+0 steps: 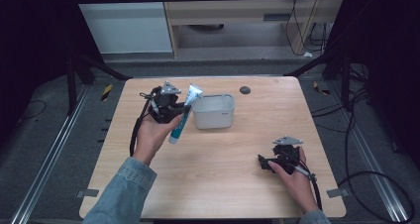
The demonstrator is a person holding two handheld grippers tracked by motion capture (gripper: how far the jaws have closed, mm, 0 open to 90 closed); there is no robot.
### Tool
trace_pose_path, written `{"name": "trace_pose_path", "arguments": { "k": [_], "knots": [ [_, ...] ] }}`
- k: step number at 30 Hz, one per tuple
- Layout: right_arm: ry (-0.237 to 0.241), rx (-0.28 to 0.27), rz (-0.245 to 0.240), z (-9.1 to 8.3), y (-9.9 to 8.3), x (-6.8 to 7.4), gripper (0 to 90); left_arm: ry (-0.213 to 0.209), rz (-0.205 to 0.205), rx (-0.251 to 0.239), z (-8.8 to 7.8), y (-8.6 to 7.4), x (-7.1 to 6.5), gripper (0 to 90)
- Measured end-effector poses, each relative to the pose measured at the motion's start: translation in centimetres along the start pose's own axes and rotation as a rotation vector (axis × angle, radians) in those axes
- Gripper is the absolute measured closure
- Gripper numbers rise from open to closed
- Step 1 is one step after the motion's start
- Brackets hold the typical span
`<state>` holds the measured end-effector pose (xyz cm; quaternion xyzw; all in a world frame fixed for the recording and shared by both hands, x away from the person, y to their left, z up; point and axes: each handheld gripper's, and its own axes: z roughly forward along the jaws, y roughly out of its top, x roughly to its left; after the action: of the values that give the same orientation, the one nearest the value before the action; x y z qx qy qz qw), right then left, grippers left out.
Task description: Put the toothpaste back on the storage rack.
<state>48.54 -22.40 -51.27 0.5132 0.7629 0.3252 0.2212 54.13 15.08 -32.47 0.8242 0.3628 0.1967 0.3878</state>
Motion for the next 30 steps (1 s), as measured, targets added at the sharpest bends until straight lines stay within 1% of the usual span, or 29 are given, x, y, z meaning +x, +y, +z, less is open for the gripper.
{"name": "trace_pose_path", "arguments": {
  "k": [3, 9, 12, 19, 20, 23, 25, 30],
  "knots": [
    [0.000, 0.000, -0.002, 0.0, 0.0, 0.0, 0.4, 0.000, -0.001, -0.003, 0.1, 0.3, -0.1, 78.8],
    [0.000, 0.000, 0.000, 0.0, 0.0, 0.0, 0.4, 0.005, 0.020, -0.003, 0.1, 1.6, -0.5, 78.8],
    [0.000, 0.000, -0.001, 0.0, 0.0, 0.0, 0.4, 0.006, 0.016, -0.017, 0.2, 2.1, -0.7, 78.9],
    [0.000, 0.001, -0.002, 0.0, 0.0, 0.0, 0.4, 0.003, 0.025, -0.047, 0.2, 3.4, -1.1, 79.2],
    [0.000, 0.000, -0.002, 0.0, 0.0, 0.0, 0.4, 0.002, 0.021, -0.055, 0.2, 3.5, -1.2, 79.2],
    [0.000, 0.000, -0.002, 0.0, 0.0, 0.0, 0.4, 0.002, 0.028, -0.059, 0.2, 3.9, -1.4, 79.2],
    [0.000, 0.000, -0.002, 0.0, 0.0, 0.0, 0.4, 0.000, 0.034, -0.058, 0.1, 4.1, -1.5, 79.1],
    [0.000, 0.000, -0.002, 0.0, 0.0, 0.0, 0.4, -0.001, 0.032, -0.061, 0.2, 4.5, -1.6, 79.2]
  ]
}}
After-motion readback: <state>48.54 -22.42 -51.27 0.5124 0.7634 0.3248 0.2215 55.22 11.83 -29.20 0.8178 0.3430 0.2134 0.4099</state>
